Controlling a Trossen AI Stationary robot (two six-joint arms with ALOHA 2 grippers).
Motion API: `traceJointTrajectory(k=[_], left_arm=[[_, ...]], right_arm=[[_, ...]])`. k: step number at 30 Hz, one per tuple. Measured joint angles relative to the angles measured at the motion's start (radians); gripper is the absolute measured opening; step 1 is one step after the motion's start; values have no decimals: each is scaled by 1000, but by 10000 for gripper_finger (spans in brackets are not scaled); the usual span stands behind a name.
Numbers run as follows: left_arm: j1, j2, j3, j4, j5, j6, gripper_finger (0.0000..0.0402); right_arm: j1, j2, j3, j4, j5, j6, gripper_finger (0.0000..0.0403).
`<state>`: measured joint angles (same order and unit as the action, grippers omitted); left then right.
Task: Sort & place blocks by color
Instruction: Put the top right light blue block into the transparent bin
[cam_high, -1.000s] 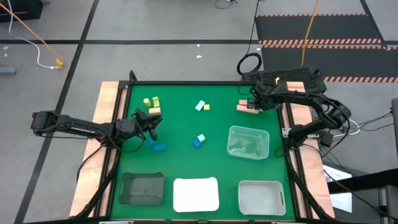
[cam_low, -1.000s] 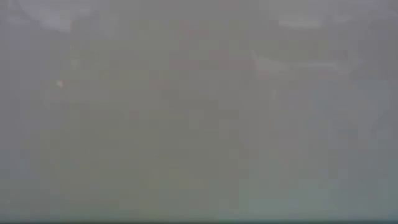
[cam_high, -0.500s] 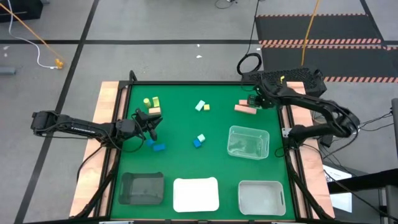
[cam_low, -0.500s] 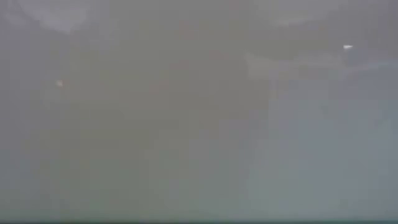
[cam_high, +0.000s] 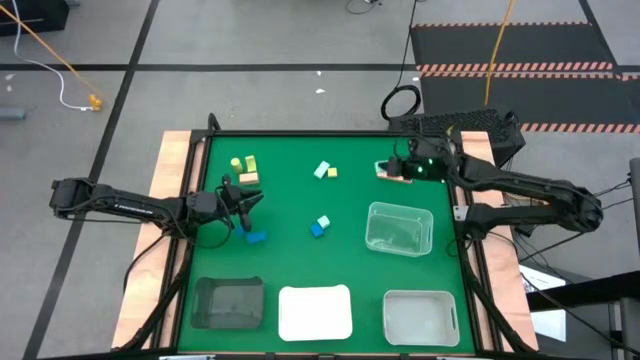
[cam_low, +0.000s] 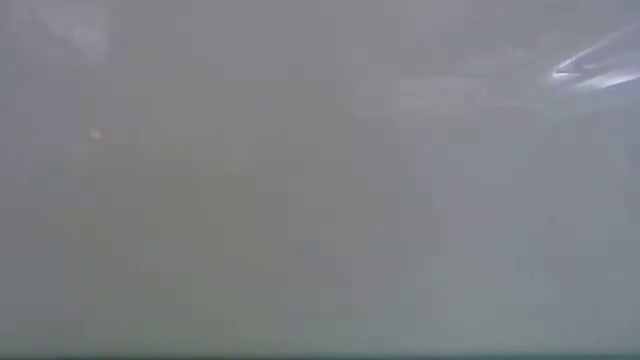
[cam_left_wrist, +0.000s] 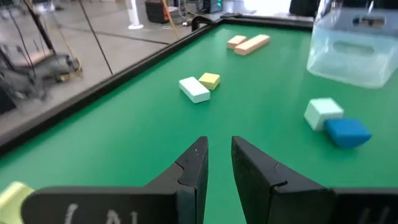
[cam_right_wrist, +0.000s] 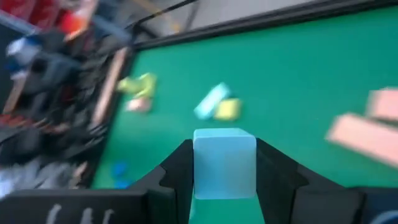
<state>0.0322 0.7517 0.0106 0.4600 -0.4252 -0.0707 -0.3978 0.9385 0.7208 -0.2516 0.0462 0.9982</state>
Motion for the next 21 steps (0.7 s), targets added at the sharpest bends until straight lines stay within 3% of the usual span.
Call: traceJointTrajectory(k=[2, 10, 18, 21], left_arm=[[0, 0, 0, 0, 0, 48, 72], [0, 0, 0, 2, 1, 64, 72], [0, 0, 0, 8, 1, 63, 72], [0, 0, 0, 8, 1, 62, 72]], right_arm=[[70, -12, 0, -2, -13, 21, 116], [288, -8, 1, -66, -233, 20, 116], [401, -6, 1, -383, -231, -76, 116], [415, -5, 1, -426, -229, -130, 139]])
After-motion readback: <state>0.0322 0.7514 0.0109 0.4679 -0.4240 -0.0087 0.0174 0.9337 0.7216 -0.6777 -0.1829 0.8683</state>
